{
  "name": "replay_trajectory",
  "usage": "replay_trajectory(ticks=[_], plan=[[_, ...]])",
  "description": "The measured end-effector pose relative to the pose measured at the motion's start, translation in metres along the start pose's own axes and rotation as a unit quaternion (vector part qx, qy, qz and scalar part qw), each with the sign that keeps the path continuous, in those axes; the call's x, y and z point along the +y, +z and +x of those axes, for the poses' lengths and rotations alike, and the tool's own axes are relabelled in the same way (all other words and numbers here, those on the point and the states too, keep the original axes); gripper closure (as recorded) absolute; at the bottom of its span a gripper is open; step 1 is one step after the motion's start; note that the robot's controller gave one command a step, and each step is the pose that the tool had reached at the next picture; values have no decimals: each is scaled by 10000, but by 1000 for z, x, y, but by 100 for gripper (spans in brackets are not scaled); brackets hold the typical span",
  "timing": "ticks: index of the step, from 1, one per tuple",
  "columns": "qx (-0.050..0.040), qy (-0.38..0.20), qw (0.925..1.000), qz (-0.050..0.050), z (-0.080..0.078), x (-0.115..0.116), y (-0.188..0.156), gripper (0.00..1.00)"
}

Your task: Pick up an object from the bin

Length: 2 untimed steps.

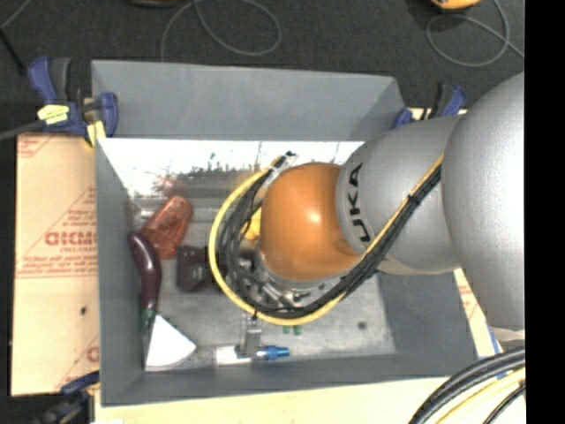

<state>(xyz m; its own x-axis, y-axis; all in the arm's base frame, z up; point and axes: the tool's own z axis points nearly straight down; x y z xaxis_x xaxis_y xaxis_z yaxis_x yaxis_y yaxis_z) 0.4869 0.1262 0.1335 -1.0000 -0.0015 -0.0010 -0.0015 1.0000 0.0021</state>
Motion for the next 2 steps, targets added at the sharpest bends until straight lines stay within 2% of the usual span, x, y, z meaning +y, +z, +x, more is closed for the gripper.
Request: replay_trajectory(ticks=[1, 2], plan=[[9, -395, 9992, 2, -1, -15, -2, 0], [11, -878, 9961, 15, 4, -42, -4, 0]])
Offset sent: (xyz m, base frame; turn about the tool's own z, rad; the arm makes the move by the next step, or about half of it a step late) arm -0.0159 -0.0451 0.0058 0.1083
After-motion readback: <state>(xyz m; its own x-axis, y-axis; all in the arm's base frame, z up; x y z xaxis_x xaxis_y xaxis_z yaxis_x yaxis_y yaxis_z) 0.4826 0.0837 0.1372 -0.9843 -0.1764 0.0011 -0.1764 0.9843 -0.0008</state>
